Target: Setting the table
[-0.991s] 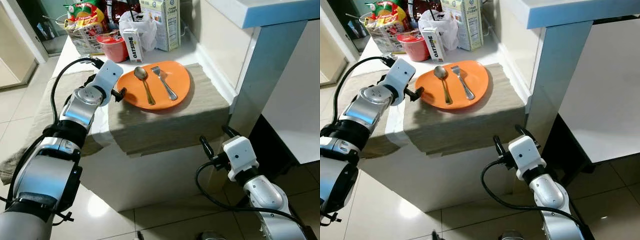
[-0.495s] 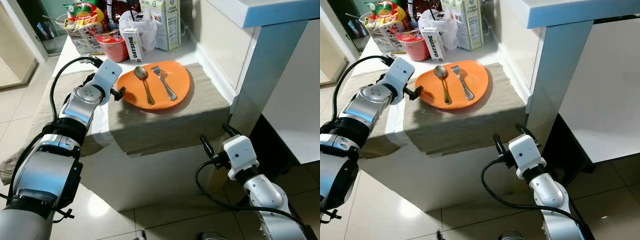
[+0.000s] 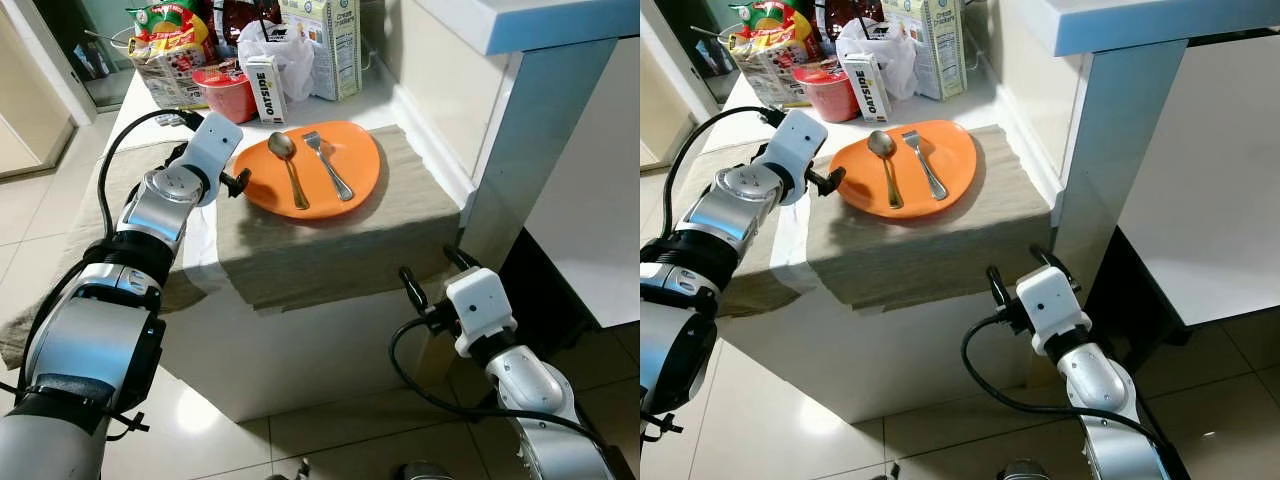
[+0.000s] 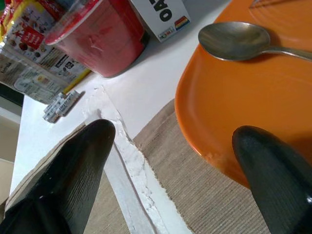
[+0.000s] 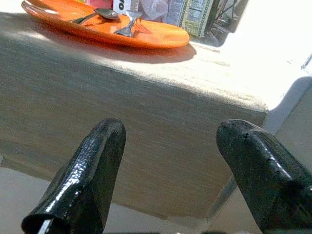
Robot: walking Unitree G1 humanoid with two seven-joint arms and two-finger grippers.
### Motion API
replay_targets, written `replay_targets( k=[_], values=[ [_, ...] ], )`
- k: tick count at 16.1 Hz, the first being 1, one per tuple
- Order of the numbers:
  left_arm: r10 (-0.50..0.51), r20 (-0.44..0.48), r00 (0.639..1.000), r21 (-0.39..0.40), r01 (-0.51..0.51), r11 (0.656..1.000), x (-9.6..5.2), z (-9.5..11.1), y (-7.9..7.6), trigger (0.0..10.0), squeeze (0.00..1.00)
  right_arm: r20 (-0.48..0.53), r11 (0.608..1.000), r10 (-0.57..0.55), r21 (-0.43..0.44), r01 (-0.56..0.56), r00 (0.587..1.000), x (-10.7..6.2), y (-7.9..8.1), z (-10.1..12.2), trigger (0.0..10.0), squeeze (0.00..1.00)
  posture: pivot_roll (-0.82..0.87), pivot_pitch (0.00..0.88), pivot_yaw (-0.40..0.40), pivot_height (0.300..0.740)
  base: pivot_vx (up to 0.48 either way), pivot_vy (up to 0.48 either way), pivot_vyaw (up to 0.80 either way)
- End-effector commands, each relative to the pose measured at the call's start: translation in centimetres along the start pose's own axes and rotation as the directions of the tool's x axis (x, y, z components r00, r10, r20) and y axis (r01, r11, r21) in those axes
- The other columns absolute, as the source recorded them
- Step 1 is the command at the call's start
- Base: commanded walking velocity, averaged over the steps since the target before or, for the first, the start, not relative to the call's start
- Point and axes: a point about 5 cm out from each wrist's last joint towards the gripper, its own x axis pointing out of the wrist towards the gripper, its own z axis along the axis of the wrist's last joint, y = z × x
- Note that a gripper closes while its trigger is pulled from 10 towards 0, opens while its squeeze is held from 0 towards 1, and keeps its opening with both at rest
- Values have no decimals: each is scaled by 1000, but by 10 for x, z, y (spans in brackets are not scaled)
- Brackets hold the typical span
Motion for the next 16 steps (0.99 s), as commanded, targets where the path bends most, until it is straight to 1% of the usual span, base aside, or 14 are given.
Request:
replay_targets(
  k=[1,4,6,7,10,13,15,16],
  values=[
    [20,3,1000,-11,-20,1000,-1,3,8,10000,0,1,1000,2,0,-2,1000,2,1,0,10000,0,-229,39,145,740,0,0,0],
    [12,14,1000,-38,-11,999,-1,6,8,10000,0,2,1000,2,3,-2,1000,2,2,0,10000,0,-227,30,143,740,0,0,0],
    [13,28,1000,-52,-12,999,-2,9,10,10000,0,4,1000,5,2,-5,1000,4,2,-1,10000,0,-218,19,136,740,0,0,0],
    [17,32,999,-54,-15,998,-2,10,11,10000,0,5,1000,7,1,-7,1000,5,2,-1,10000,0,-218,19,136,740,0,0,0],
    [12,11,1000,-48,-12,999,-2,3,10,10000,0,9,1000,14,-1,-14,1000,6,3,0,10000,0,-218,20,140,740,0,0,0],
    [5,26,1000,-63,-3,998,-2,9,10,10000,0,7,1000,12,3,-12,1000,5,4,-1,10000,0,-219,20,141,740,0,0,0],
    [16,49,999,-82,-12,997,-3,15,14,10000,0,7,1000,13,4,-13,1000,4,5,-1,10000,0,-219,18,141,740,0,0,0],
    [46,92,995,-127,-35,991,-6,25,24,10000,0,9,1000,14,3,-14,1000,7,4,-2,10000,0,-208,0,130,740,0,0,0]
  ],
)
